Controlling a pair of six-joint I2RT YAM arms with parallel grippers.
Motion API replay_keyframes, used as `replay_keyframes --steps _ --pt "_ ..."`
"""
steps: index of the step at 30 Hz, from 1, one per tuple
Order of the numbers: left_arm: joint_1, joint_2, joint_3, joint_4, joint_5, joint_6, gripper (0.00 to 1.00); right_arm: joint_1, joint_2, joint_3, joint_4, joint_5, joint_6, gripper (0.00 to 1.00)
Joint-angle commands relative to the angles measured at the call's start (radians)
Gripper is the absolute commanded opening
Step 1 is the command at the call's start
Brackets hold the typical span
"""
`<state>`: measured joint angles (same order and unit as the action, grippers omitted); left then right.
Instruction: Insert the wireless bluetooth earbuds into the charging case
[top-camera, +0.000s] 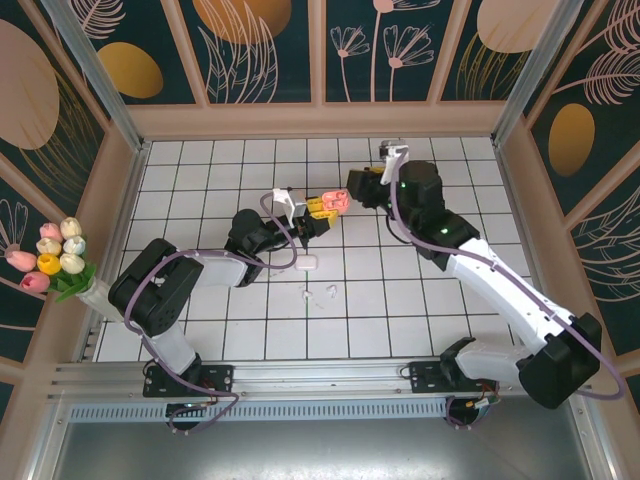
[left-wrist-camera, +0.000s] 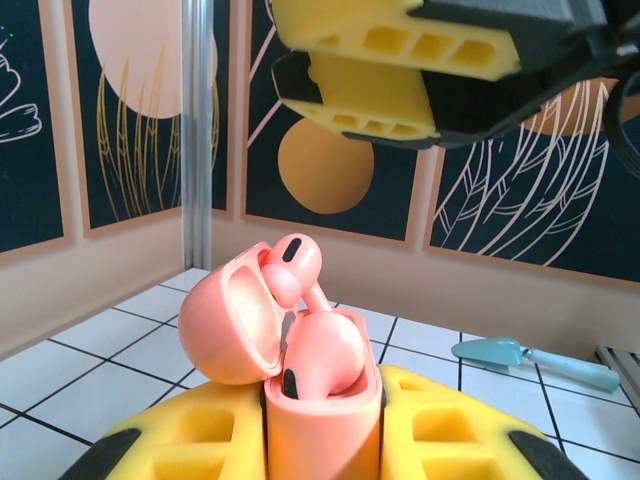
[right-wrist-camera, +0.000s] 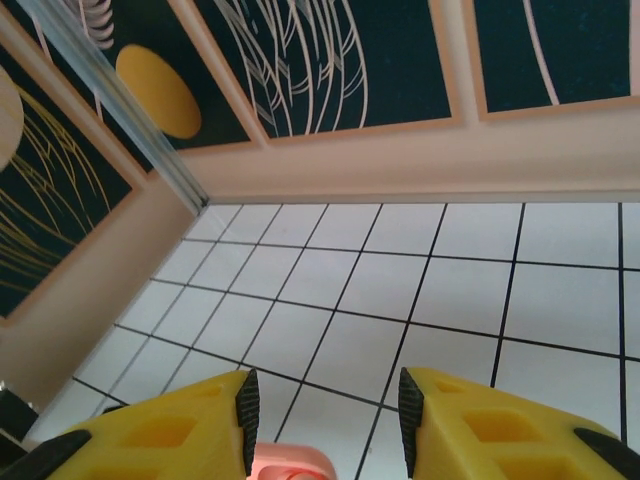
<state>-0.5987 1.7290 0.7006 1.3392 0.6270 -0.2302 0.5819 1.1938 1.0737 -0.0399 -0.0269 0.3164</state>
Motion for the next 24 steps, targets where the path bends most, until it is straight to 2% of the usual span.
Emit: replay_keyframes --steps 1,6,15,24 --pt "-0.006 -0.008 0.025 0.032 0.040 0.008 0.00 -0.029 -0.021 0.033 -0.009 -0.102 0.098 0.44" --pt "-0.006 -0.009 0.024 0.024 0.079 0.034 0.00 -0.118 0.001 0.070 -0.087 -0.216 0.161 0.39" --pt "-0.007 -0.009 0.044 -0.014 0.101 0.061 0.00 -0.143 0.047 0.100 -0.161 -0.329 0.191 0.13" --pt "-0.007 -0.009 0.064 -0.029 0.110 0.072 0.00 -0.136 0.072 0.076 -0.155 -0.376 0.201 0.10"
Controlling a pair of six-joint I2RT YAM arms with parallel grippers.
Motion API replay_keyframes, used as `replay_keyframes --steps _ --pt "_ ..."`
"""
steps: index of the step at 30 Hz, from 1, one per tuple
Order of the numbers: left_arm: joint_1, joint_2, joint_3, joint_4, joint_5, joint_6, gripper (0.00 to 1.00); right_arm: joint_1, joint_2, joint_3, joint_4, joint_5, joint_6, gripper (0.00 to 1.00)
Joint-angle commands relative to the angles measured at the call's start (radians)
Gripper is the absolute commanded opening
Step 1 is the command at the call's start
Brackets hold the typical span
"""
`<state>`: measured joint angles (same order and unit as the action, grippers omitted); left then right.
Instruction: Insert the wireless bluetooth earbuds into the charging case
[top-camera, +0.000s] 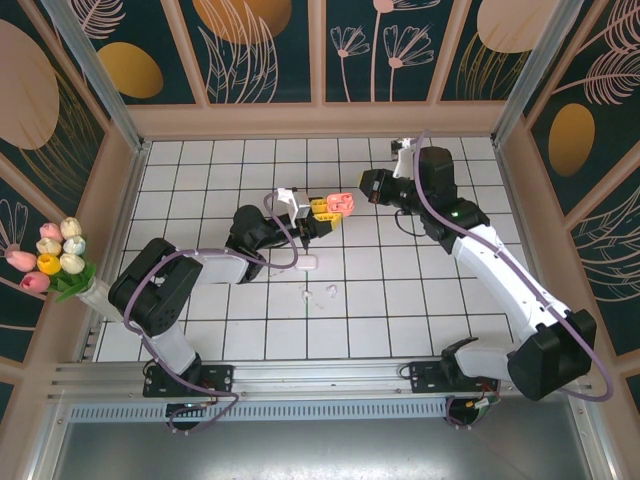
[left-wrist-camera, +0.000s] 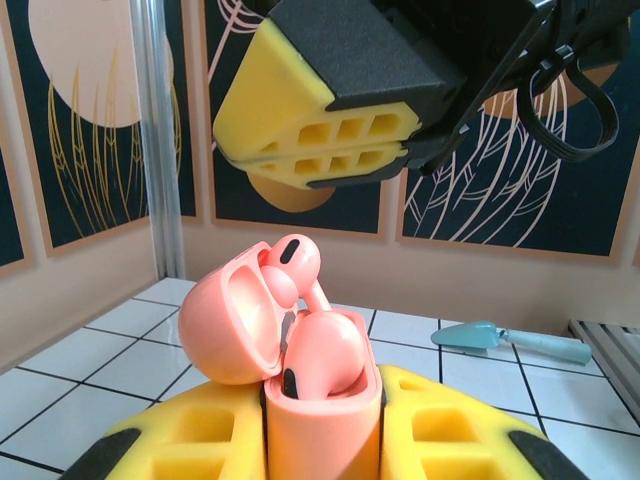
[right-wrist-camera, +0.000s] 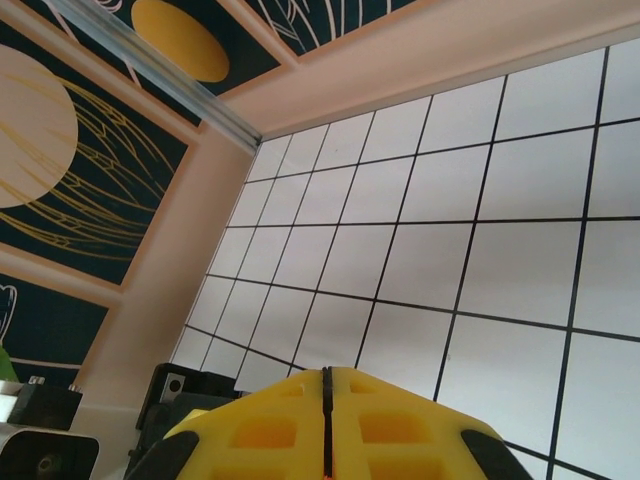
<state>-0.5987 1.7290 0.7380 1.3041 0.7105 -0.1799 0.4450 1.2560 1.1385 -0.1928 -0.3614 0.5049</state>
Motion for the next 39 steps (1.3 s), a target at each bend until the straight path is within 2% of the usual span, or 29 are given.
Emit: replay_keyframes --steps 1,13,39 --pt "-0.007 -0.009 0.028 0.005 0.027 0.022 0.00 0.005 0.016 0.010 -0.001 -0.043 0.013 0.10" --pt "-0.006 -0.009 0.038 -0.003 0.023 0.031 0.00 0.047 0.054 0.008 -0.006 -0.045 0.007 0.10" --pt "-0.005 -0.009 0.049 -0.003 0.011 0.024 0.00 0.057 -0.035 -0.044 -0.037 -0.012 0.020 0.10"
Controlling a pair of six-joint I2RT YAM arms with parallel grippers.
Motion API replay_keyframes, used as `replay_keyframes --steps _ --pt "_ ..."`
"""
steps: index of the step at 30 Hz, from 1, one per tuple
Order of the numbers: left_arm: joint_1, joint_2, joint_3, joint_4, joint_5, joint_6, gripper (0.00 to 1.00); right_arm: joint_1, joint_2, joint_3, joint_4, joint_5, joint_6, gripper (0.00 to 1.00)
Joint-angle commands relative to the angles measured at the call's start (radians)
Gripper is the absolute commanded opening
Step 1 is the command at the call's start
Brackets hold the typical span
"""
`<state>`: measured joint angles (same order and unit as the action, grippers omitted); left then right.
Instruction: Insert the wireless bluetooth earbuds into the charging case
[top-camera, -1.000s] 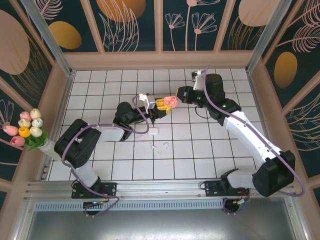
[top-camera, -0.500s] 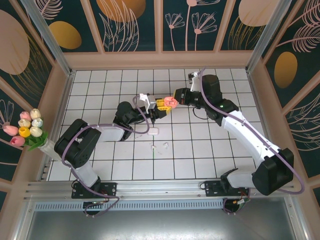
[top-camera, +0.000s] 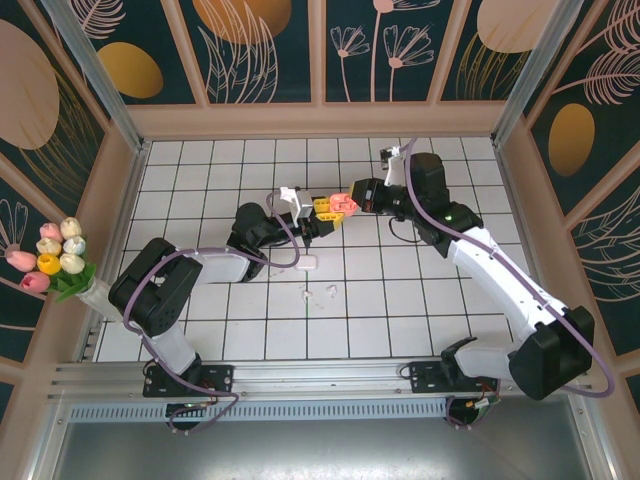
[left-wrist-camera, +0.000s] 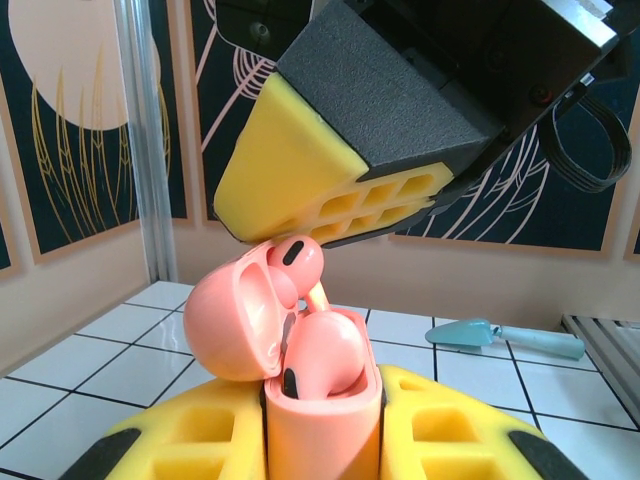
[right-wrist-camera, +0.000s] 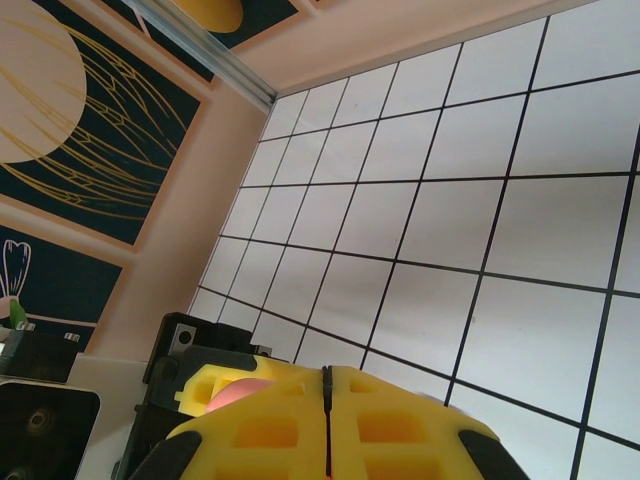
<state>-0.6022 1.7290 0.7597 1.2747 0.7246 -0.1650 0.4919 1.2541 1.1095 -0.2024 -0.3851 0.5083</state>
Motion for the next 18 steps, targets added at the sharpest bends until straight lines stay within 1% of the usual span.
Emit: replay_keyframes --steps 1,12,18 --pt "-0.002 -0.009 0.027 0.026 -0.002 0.009 0.00 0.010 -0.038 -0.014 -0.029 0.015 0.015 0.10" --pt "0.001 -0.006 0.030 0.026 -0.003 0.009 0.00 0.010 -0.051 -0.004 -0.046 0.018 0.018 0.10" --pt "0.002 -0.003 0.032 0.026 0.002 0.004 0.00 0.008 -0.071 -0.004 -0.052 0.055 0.012 0.10"
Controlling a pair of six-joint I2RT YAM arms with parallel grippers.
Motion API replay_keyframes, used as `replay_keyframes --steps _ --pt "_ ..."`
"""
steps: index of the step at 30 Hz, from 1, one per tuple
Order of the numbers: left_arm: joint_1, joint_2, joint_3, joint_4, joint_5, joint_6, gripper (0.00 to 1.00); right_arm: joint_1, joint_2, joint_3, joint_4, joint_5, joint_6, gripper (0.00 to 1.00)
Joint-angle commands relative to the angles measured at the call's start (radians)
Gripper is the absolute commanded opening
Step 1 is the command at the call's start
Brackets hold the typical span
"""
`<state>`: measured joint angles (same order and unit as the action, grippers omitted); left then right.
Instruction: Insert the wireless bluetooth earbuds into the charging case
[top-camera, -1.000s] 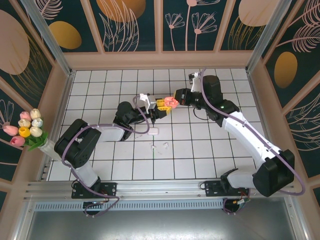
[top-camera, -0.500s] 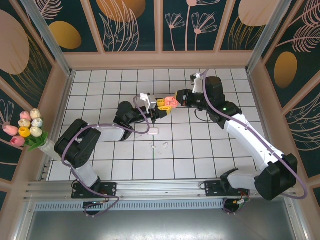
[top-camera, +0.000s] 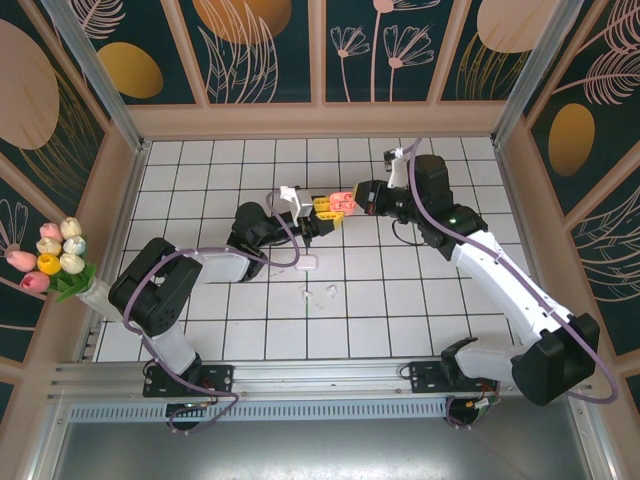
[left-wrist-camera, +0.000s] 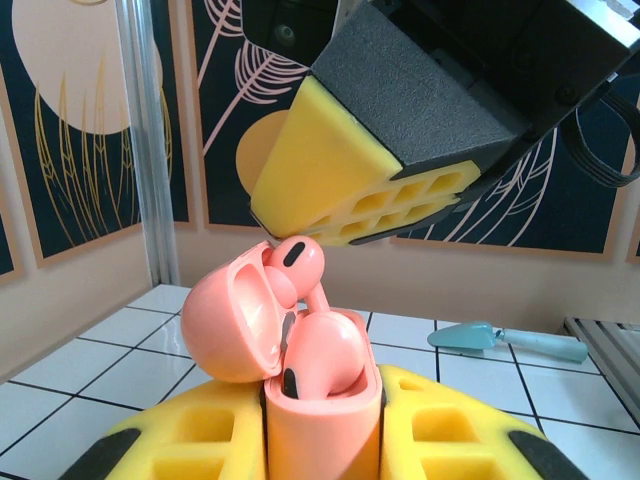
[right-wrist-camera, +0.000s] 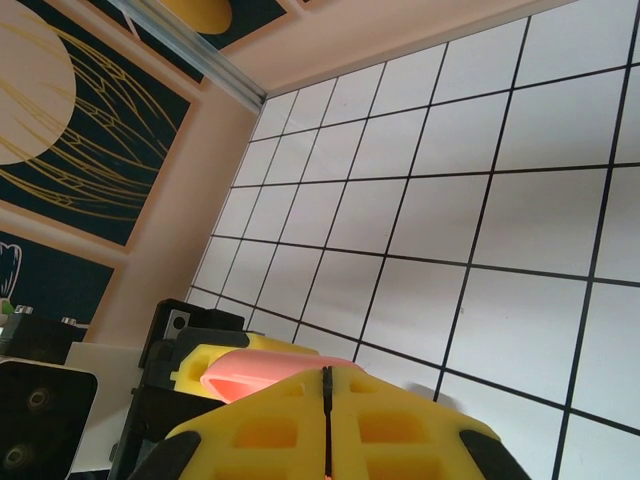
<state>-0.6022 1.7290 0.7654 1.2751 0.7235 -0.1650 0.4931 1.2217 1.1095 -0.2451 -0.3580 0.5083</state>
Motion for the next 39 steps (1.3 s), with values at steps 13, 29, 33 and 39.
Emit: replay_keyframes --steps 13,29,33,39 --pt "0.001 0.000 0.029 0.029 0.004 0.001 0.00 0.009 -0.025 -0.010 -0.005 -0.019 0.019 0.10" --pt "0.003 0.001 0.029 0.035 0.002 -0.004 0.00 0.024 -0.011 -0.024 -0.037 -0.060 0.006 0.10" --pt "0.003 0.001 0.029 0.034 -0.002 -0.003 0.00 0.028 -0.013 -0.029 -0.056 -0.071 -0.002 0.10" --pt "0.003 0.001 0.028 0.035 -0.002 -0.003 0.00 0.030 -0.040 -0.025 -0.081 -0.045 -0.012 0.10"
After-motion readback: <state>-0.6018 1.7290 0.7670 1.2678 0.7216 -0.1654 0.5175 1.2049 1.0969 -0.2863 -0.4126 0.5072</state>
